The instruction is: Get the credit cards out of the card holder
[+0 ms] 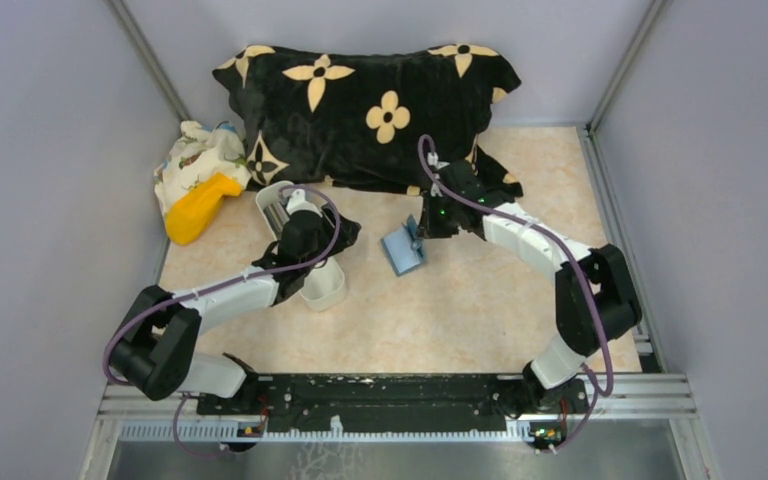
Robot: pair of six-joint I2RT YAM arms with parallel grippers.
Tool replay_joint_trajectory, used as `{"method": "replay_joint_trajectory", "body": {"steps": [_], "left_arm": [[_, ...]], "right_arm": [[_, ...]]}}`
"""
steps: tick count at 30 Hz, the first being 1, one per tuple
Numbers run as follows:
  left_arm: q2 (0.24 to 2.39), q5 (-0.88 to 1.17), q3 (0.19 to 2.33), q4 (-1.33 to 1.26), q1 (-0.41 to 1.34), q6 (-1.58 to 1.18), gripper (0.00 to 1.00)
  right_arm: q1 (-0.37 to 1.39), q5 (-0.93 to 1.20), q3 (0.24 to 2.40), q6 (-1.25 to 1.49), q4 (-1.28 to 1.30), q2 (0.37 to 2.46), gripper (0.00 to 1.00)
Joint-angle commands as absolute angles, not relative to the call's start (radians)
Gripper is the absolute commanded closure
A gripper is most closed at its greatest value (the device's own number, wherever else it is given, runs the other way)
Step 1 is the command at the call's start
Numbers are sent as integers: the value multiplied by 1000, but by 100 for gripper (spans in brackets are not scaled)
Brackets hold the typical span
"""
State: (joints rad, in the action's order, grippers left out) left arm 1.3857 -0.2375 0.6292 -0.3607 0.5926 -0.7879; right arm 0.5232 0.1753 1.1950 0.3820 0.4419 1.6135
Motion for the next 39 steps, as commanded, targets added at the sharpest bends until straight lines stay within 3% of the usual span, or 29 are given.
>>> {"method": "replay_joint_trajectory", "body": {"steps": [1,8,15,29,34,39], "left_arm": [[1377,-217,626,-398,586,-769,42],[1410,-184,641,-408,586,-772,42],[1432,-149,650,-412,586,-772,42],[1486,137,741,-530,600,-725,42],[1514,239,826,-534,668,-662,52],[1651,244,1026,-326,757,-547,44]], "right_arm": [[448,416,1076,534,317,1553,100],[337,509,903,650,159,1576,100],[284,421,744,704,52,1584,100],[283,387,737,655,71,1540,100],[284,387,736,650,72,1526,100],[283,375,723,649,51,1534,100]]}}
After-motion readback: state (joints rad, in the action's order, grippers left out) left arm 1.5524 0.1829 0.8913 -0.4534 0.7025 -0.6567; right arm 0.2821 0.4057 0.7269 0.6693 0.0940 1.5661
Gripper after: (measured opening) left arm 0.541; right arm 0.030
